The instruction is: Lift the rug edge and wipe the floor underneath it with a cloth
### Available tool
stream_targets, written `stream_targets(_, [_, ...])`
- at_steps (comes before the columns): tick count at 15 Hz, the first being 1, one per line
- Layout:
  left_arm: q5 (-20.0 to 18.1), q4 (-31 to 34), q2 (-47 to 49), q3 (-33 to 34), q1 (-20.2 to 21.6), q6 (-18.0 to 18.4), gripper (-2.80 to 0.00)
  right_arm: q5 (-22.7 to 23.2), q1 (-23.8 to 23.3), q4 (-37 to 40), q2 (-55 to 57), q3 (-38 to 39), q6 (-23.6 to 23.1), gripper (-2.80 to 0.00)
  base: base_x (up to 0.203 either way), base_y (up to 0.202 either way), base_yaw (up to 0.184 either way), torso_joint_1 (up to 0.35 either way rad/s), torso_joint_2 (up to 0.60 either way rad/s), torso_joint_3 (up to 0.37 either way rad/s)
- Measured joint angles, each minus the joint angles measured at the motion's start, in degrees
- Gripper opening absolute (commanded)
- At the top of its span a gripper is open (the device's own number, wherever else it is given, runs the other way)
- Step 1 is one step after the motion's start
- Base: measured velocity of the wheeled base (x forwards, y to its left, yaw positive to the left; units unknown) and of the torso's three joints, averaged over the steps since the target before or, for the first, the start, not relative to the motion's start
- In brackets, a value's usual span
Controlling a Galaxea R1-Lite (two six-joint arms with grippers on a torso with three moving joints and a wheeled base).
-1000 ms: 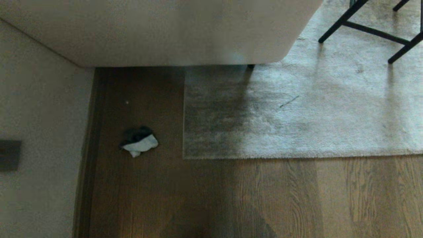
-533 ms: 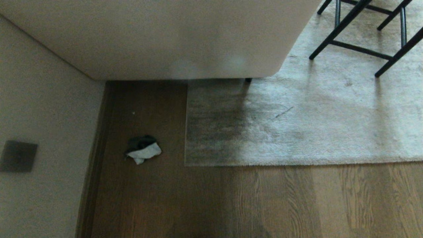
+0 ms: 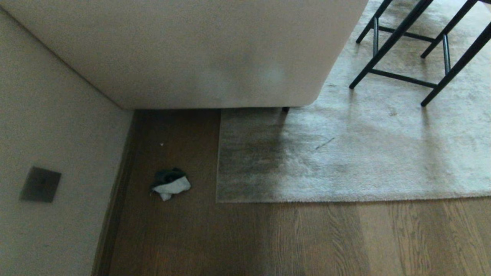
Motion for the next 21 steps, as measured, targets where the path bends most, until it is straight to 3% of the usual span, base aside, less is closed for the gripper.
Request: stream_targets(21, [0.0,0.0,0.0,0.0,0.0,-0.1,-2.8,0.1,0.0,0.0,0.0,0.0,0.0,-2.8,0.0,0.0,0.0,0.002,0.0,0.202])
